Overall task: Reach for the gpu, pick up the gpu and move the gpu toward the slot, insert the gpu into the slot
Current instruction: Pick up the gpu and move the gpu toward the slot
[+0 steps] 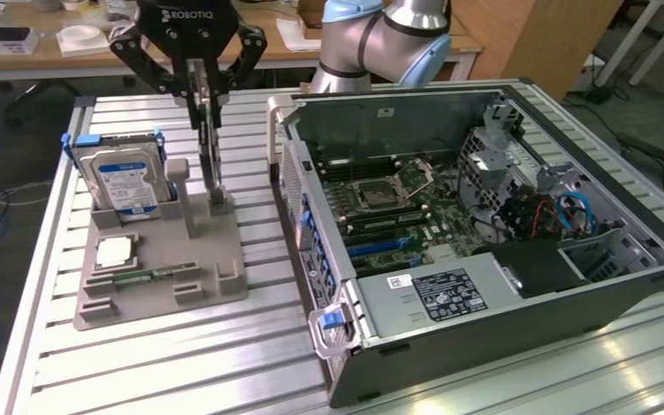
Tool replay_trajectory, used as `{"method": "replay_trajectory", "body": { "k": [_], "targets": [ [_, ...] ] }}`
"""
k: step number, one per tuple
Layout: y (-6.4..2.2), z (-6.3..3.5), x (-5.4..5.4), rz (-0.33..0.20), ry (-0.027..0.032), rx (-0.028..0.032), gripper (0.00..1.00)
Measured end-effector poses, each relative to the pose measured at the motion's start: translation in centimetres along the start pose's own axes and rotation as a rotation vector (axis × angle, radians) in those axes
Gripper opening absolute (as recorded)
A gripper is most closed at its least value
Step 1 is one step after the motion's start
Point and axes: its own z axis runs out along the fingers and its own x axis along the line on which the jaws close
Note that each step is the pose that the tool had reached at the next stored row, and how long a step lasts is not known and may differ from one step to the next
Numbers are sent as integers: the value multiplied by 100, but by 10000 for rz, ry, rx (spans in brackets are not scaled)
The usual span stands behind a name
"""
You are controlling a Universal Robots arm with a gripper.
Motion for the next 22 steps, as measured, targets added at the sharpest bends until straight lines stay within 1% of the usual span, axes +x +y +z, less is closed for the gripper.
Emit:
{"method": "replay_trajectory", "body": {
  "k": [1, 3, 6, 10, 22],
  "targets": [
    [1, 1, -17, 24, -1, 23, 26],
    [3, 1, -52, 65, 0, 37, 26],
    [5, 2, -112, 109, 1, 43, 26],
    [10, 4, -219, 132, 0, 43, 26],
    [29, 13, -641, 137, 6, 43, 26]
  ]
}}
